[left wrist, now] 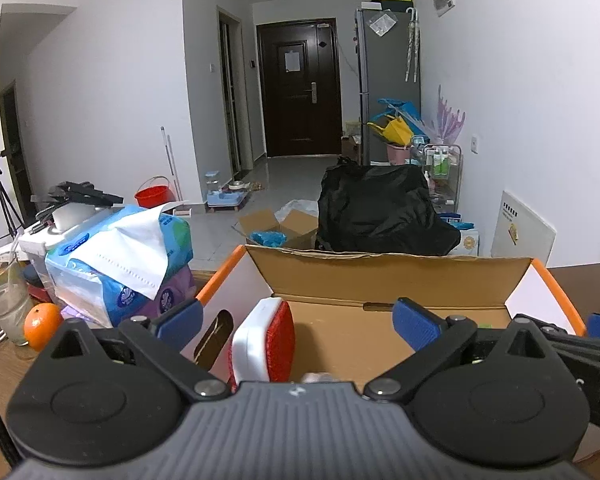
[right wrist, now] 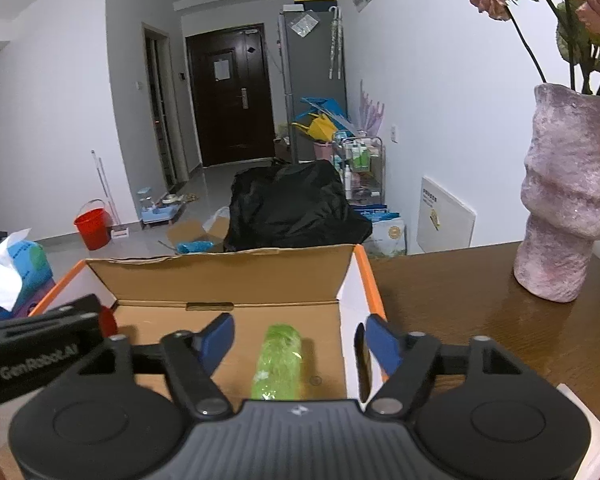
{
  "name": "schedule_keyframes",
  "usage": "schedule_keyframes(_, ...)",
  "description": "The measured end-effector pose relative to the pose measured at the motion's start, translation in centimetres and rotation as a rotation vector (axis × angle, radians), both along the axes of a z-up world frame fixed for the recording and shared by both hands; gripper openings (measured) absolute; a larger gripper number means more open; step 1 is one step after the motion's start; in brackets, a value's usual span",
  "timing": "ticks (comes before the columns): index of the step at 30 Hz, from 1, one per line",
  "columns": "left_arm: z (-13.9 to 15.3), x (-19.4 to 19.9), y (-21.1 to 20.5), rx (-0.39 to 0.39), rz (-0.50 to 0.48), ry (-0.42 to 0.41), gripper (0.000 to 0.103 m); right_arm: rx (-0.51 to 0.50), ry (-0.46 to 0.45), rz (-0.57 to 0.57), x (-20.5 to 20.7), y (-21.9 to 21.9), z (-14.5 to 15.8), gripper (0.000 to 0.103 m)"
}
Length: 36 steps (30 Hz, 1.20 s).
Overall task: Organize rigid objects
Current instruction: 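Lower both items into the box and open both tools, then lift both tools out of the box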
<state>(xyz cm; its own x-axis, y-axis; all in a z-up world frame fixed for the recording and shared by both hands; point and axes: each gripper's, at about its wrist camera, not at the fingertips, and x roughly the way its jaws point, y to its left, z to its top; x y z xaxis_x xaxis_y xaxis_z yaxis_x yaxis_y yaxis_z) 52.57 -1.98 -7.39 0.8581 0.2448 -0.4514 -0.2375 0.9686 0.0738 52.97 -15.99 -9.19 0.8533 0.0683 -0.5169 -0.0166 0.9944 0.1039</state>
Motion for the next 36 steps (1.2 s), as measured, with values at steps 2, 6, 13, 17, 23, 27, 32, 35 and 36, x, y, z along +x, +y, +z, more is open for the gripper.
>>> schedule_keyframes(2, 0.0, 0.1, 0.2, -0.012, 0.0, 0.006, 0.103, 0.0, 0.004, -0.009, 0.1, -0.2, 0.0, 0.082)
schedule_keyframes(6, 0.0, 0.1, 0.4, -0.014, 0.005, 0.01, 0.103, 0.0, 0.007, -0.017, 0.1, -0.5, -0.1, 0.087)
schedule_keyframes(13, -0.1, -0.1, 0.3, -0.012, 0.0, 0.019, 0.103, 0.001, 0.007, -0.022, 0.1, -0.7, -0.1, 0.091)
schedule_keyframes(17, -0.2, -0.2, 0.2, -0.012, -0.004, 0.025, 0.103, 0.005, 0.007, -0.032, 0.1, -1.1, -0.2, 0.095)
schedule_keyframes(23, -0.1, -0.5, 0.2, -0.004, -0.004, 0.024, 0.103, 0.005, 0.007, -0.043, 0.1, -1.6, -0.1, 0.099)
schedule_keyframes(27, -0.1, -0.6, 0.4, -0.013, 0.002, 0.024, 0.103, 0.003, 0.005, -0.045, -0.1, -1.7, -0.1, 0.101)
schedule_keyframes(32, 0.0, -0.9, 0.4, -0.008, 0.002, 0.024, 0.103, 0.0, -0.001, -0.047, -0.5, -1.9, -0.1, 0.103)
schedule_keyframes(35, 0.1, -1.3, 0.5, -0.007, -0.001, 0.019, 0.103, -0.003, -0.002, -0.041, -0.6, -2.1, 0.0, 0.103)
schedule_keyframes(36, 0.1, -1.5, 0.5, -0.007, -0.003, 0.018, 0.103, -0.005, -0.003, -0.04, -0.7, -2.2, -0.1, 0.103)
